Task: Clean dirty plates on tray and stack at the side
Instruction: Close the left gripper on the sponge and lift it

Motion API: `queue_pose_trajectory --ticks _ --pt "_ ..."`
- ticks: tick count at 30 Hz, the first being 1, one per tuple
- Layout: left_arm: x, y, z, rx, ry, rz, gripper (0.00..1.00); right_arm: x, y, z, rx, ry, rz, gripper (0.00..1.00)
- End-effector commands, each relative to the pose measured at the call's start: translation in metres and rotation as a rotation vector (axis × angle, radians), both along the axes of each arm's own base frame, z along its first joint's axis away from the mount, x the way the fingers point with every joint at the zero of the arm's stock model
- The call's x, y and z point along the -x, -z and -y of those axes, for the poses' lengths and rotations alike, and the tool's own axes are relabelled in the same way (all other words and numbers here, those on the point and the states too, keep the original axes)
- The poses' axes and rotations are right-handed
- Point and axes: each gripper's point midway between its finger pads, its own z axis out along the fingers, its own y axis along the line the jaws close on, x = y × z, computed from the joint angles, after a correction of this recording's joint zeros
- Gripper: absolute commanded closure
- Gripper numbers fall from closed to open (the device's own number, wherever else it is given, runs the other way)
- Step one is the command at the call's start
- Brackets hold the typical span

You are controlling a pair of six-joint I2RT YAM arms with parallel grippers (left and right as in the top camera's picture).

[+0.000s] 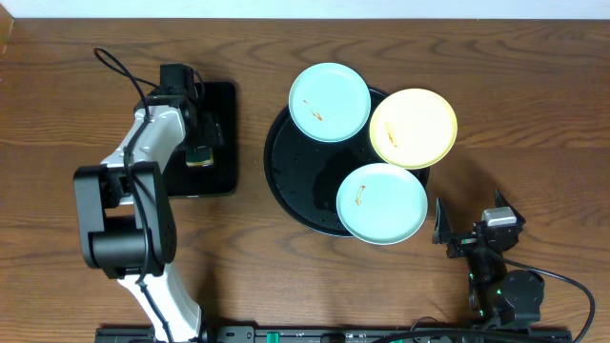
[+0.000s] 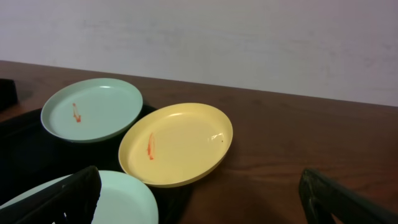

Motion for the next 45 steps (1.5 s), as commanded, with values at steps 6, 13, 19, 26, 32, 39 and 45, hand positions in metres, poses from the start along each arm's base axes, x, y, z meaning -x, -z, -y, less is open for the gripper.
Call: queue_pose_trajectory --ticks 6,13,19,26,32,39,45 --pt "-0.001 0.002 -0.009 -0.035 -0.030 -0.002 0.53 0.000 0.001 0.002 0.005 0.009 -0.002 0.01" --pt "-0.012 -0.084 -0.011 -0.044 -0.036 0.179 0.92 0.000 0.001 0.002 0.005 0.009 -0.002 0.01" --pt "0.001 -0.131 -0.010 -0.068 0.015 0.247 0.93 0.000 0.001 0.002 0.005 0.009 -0.002 0.01" --pt "0.016 -0.123 -0.009 -0.072 0.041 0.180 0.93 0.000 0.001 0.002 0.005 0.009 -0.002 0.01" --pt "0.012 -0.125 -0.008 -0.068 0.047 0.195 0.93 0.000 0.001 0.002 0.005 0.009 -0.002 0.01" --pt "0.012 -0.124 -0.008 -0.068 0.047 0.196 0.93 0.000 0.001 0.002 0.005 0.009 -0.002 0.01" --pt "0.009 -0.126 -0.004 -0.044 0.057 0.213 0.93 0.000 0.001 0.003 0.001 0.013 -0.003 0.01"
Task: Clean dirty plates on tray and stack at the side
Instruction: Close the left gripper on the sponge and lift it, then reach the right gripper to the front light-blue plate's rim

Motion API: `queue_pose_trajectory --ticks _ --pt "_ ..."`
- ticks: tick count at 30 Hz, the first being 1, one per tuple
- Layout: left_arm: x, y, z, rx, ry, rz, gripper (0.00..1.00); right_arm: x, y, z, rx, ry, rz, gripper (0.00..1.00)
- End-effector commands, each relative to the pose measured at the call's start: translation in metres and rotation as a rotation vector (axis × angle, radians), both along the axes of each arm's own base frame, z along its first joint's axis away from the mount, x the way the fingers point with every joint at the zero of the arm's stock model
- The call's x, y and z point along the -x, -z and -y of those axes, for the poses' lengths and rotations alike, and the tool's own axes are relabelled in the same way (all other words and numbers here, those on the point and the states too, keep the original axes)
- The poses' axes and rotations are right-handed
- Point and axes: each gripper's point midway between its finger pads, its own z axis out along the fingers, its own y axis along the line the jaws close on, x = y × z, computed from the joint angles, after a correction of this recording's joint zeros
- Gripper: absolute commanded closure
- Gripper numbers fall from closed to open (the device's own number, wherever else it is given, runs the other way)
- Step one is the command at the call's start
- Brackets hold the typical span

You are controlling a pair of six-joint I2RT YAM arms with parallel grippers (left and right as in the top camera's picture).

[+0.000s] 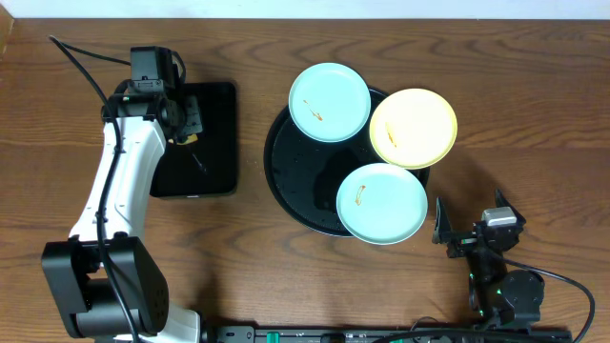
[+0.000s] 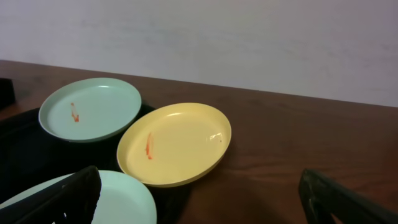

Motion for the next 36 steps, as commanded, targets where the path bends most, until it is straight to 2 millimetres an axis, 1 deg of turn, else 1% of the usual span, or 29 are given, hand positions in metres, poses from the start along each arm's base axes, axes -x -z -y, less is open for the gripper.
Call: queue_pose_trajectory --ticks 1,4,6,7,9,10,14,16,18,20,22,24,25,27,29,32,34,35,36 --pt "-0.003 -0.002 0.004 0.034 0.022 0.015 0.93 0.000 0.001 0.001 -0.008 0.006 -0.004 0.01" --pt "-0.005 -0.002 0.012 0.062 0.064 0.021 0.93 0.000 0.001 0.001 -0.008 0.006 -0.004 0.01" --pt "-0.006 -0.003 0.016 0.072 0.098 0.024 0.92 0.001 -0.001 -0.004 -0.010 -0.026 0.005 0.01" --pt "-0.006 -0.003 0.018 0.078 0.107 0.026 0.93 0.001 -0.004 -0.010 -0.013 -0.063 0.015 0.01" --pt "-0.007 -0.003 0.018 0.080 0.107 0.030 0.92 0.008 -0.012 -0.035 -0.011 -0.209 0.047 0.01" --pt "-0.007 -0.003 0.018 0.080 0.107 0.030 0.93 0.009 -0.014 -0.039 -0.009 -0.236 0.057 0.01" --pt "-0.008 -0.004 0.018 0.080 0.106 0.038 0.93 0.010 -0.030 -0.030 -0.116 -0.179 0.043 0.01" --pt "-0.009 -0.005 0.018 0.080 0.107 0.040 0.93 0.013 -0.042 -0.030 -0.168 -0.174 0.020 0.01" --pt "-0.009 -0.004 0.018 0.080 0.106 0.039 0.93 0.014 -0.051 -0.030 -0.184 -0.170 -0.017 0.01" --pt "-0.009 -0.004 0.018 0.080 0.106 0.039 0.92 0.013 -0.063 -0.028 -0.185 -0.157 -0.073 0.01" --pt "-0.009 -0.004 0.018 0.080 0.105 0.039 0.92 0.008 -0.082 -0.027 -0.184 -0.139 -0.139 0.01" --pt "-0.009 -0.004 0.018 0.087 0.093 0.040 0.92 -0.003 -0.106 -0.027 -0.181 -0.133 -0.228 0.01" --pt "-0.009 -0.004 0.018 0.088 0.092 0.040 0.92 -0.009 -0.116 -0.028 -0.172 -0.135 -0.278 0.01" --pt "-0.009 -0.004 0.018 0.088 0.090 0.039 0.92 -0.018 -0.127 -0.030 -0.137 -0.145 -0.392 0.01" --pt "-0.008 -0.004 0.018 0.089 0.090 0.037 0.92 -0.026 -0.134 -0.030 -0.104 -0.150 -0.521 0.01" --pt "-0.007 -0.003 0.019 0.101 0.078 0.034 0.92 -0.037 -0.146 -0.030 -0.112 -0.142 -0.655 0.01" --pt "-0.007 -0.002 0.022 0.118 0.087 0.033 0.92 -0.040 -0.146 -0.036 -0.160 -0.158 -0.740 0.01" --pt "-0.007 -0.002 0.023 0.120 0.089 0.033 0.92 -0.037 -0.143 -0.040 -0.178 -0.174 -0.791 0.01" --pt "-0.006 0.000 0.023 0.120 0.088 0.029 0.92 -0.037 -0.143 -0.048 -0.202 -0.216 -0.824 0.01"
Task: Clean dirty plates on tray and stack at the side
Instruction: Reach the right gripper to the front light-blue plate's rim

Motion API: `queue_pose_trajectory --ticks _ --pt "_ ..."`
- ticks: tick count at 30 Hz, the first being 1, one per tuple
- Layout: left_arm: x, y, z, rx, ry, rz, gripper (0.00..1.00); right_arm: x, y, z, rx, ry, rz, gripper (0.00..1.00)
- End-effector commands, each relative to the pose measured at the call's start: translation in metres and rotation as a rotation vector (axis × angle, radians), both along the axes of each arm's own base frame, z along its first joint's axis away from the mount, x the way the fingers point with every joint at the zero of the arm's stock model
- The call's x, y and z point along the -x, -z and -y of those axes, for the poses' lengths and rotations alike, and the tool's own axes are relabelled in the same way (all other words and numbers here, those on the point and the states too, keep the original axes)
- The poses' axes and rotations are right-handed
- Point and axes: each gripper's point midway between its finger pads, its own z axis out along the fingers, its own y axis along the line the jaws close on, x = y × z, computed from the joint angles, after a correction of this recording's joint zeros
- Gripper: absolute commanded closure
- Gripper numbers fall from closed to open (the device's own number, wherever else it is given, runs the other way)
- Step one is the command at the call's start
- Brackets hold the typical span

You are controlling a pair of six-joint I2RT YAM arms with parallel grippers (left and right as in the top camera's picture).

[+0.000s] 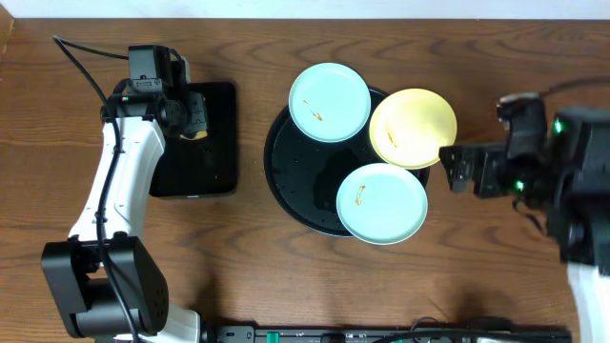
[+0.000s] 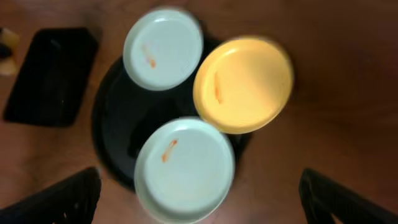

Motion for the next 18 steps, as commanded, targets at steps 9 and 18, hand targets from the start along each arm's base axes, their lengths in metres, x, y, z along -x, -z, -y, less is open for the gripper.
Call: queue_pose_trajectory --ticks 9,18 --pt "0.002 0.006 0.001 0.024 -0.010 -0.014 0.92 0.015 0.087 0.008 -0.056 0.185 -0.479 0.34" --pt "0.002 0.011 0.001 0.025 -0.009 -0.028 0.92 0.027 0.172 0.006 -0.087 0.241 -0.591 0.46"
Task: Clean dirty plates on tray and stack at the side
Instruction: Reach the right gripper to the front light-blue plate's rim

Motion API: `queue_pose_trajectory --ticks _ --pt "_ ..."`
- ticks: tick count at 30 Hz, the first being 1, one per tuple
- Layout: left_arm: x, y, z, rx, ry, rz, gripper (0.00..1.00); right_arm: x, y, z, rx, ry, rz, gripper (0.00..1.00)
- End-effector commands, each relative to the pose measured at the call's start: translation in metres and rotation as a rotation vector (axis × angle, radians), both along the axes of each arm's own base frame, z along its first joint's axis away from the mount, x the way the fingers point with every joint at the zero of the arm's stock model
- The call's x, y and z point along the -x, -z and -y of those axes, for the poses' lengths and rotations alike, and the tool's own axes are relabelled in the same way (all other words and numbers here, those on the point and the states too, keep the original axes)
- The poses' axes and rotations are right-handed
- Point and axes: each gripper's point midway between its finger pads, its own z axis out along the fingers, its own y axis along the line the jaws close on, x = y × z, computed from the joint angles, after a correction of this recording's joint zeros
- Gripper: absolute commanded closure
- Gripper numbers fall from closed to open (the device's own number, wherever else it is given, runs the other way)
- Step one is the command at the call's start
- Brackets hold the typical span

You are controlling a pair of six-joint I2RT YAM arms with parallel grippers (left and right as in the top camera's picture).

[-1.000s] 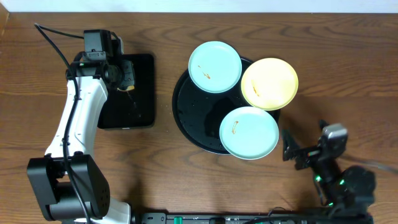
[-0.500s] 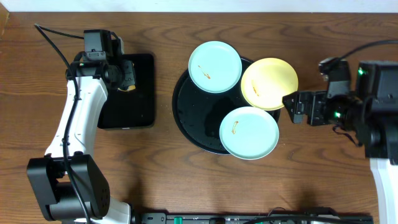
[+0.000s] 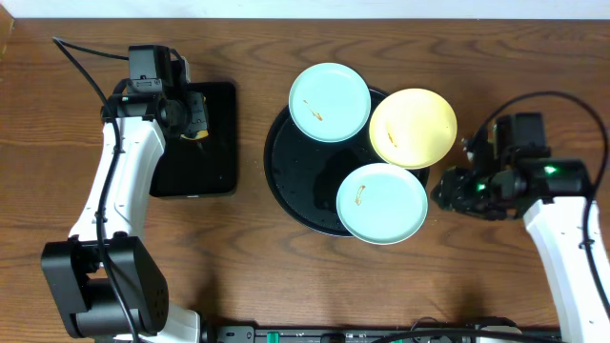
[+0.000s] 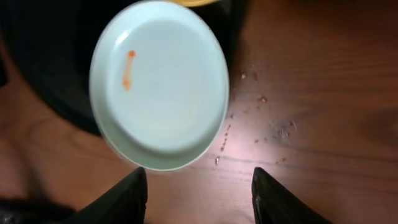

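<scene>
Three dirty plates rest on the round black tray (image 3: pixel 286 176): a mint plate (image 3: pixel 329 102) at the back, a yellow plate (image 3: pixel 413 128) at the right, and a near mint plate (image 3: pixel 381 203) (image 4: pixel 158 84) with an orange smear. My right gripper (image 3: pixel 446 191) (image 4: pixel 200 199) is open just off the near mint plate's right rim, over bare wood, its dark fingers (image 4: pixel 124 199) apart. My left gripper (image 3: pixel 197 122) hangs over the black mat (image 3: pixel 195 167), shut on a small yellow sponge (image 3: pixel 201 134).
The yellow plate overhangs the tray's right edge. Crumbs (image 4: pixel 261 118) lie on the wood to the right of the near mint plate. The wooden table (image 3: pixel 286 276) runs wide in front of the tray and to its right.
My right arm has moved from beside the yellow plate down and nearer, its open gripper now low by the near mint plate's right rim. The left arm has not moved.
My left gripper was down on the black mat at the sponge while the right arm sat parked at the front right. Then the left held the sponge above the mat's back. The right arm then stood high beside the tray, and now low by the near mint plate.
</scene>
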Motion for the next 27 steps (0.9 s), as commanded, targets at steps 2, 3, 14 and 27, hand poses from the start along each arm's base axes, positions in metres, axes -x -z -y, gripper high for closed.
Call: queue_pose_trajectory --ticks 2,3,14,27 --pt "0.002 0.014 0.000 0.011 -0.002 -0.037 0.92 0.000 0.029 0.004 -0.005 0.086 -0.018 0.47" --pt "0.002 0.018 0.000 0.011 -0.002 -0.046 0.92 0.000 0.041 0.003 -0.010 0.106 -0.025 0.49" --pt "0.001 0.021 0.000 0.011 -0.001 -0.051 0.92 0.001 0.082 0.000 0.049 0.111 -0.065 0.57" --pt "0.001 0.021 0.000 0.011 -0.002 -0.052 0.92 0.005 0.102 -0.010 0.150 0.118 -0.116 0.76"
